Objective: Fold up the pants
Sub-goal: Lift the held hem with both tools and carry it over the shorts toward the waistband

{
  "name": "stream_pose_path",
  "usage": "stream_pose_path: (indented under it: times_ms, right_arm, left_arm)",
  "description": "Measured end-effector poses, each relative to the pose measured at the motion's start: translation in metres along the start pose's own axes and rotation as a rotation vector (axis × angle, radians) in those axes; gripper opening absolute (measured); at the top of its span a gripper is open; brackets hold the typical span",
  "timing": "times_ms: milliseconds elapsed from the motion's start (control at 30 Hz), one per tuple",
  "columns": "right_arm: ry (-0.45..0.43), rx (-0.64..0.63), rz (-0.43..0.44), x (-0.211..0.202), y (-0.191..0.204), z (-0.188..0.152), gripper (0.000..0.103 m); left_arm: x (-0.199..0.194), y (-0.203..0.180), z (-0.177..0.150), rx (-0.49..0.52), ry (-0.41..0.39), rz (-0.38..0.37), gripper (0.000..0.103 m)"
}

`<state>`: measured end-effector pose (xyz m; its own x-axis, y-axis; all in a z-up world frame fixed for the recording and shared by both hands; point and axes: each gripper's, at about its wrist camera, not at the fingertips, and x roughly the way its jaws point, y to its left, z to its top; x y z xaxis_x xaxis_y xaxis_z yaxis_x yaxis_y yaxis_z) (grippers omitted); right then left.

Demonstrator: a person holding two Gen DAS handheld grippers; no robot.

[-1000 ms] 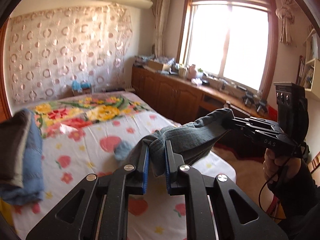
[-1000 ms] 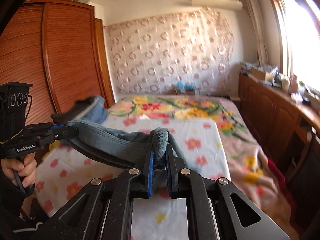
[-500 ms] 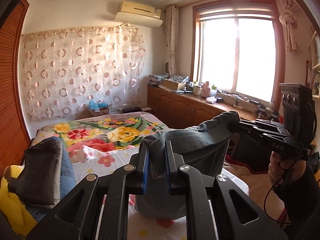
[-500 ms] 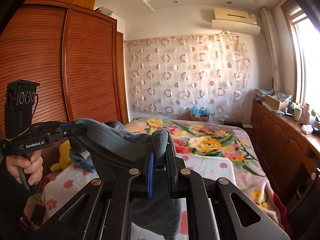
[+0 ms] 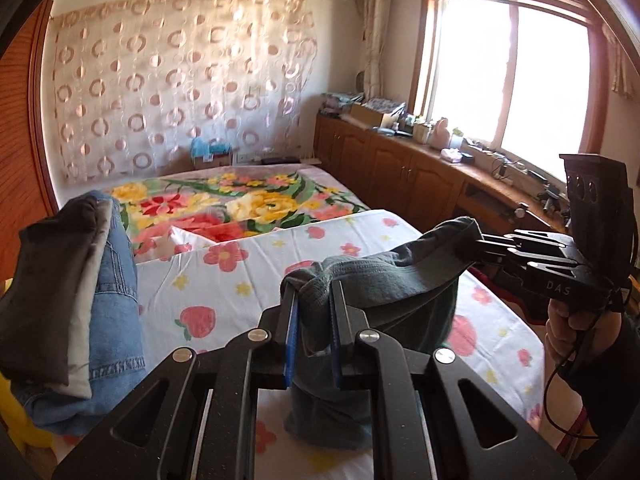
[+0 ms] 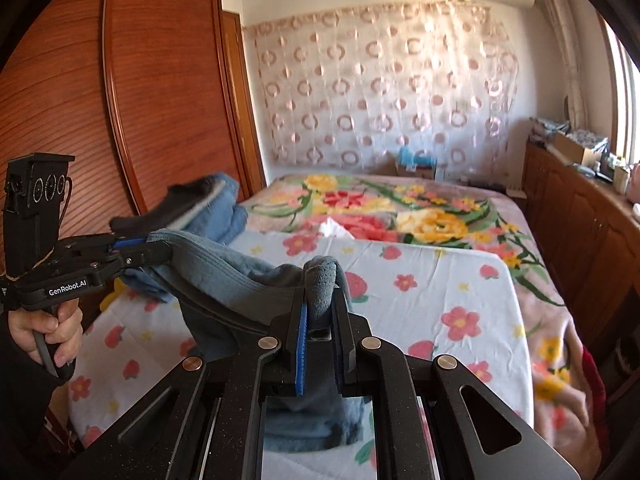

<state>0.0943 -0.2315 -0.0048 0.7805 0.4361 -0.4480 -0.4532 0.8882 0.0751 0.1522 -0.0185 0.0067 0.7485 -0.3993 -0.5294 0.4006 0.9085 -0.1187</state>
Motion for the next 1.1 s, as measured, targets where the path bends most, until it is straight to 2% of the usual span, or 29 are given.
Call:
stream_pose_path:
  times_ms: [133,233,333,467,600,700,800,967,1100]
  right_arm:
    - [0.033,-0.005,0.006,0.034,-0.015,0.024,0.01]
    - [0.043,-0.03,-0.011,0.059,-0.016,0.058,0.01]
    - [0.03,-0.048,-0.026,0.077,-0.013,0.085,0.01]
    - [-0.048,-0.05,-0.046,0.091,-0.017,0.125,0.01]
    - [-0.148,-0.069,-0.058,0.072,-0.012,0.16,0.01]
    - [-0.196,-0.076,-0.05,0.055,-0.004,0.167,0.01]
    - [-0.192,-0.094,-0.047,0.051,0.009,0.148,0.01]
    - [-0.066,-0.108,-0.039,0.063,0.015,0.094,0.01]
    - [0.004,-0.097,-0.024,0.064,0.023,0.072,0.01]
  left_arm:
    - [0.018,0.009,0.014,-0.003,0.007,0.024,0.014]
    - [0.036,0.02,0.035,0.006,0.001,0.056,0.014]
    - [0.04,0.027,0.061,0.016,-0.043,0.079,0.014]
    - [0.016,0.02,0.104,0.072,-0.152,0.08,0.014]
    - [-0.006,0.015,0.122,0.115,-0.202,0.104,0.014]
    - [-0.016,0.015,0.113,0.124,-0.2,0.117,0.014]
    - [-0.015,0.017,0.091,0.11,-0.161,0.116,0.014]
    - [-0.003,0.017,0.038,0.085,-0.039,0.094,0.014]
    - [-0.01,0.01,0.005,0.067,0.008,0.07,0.014]
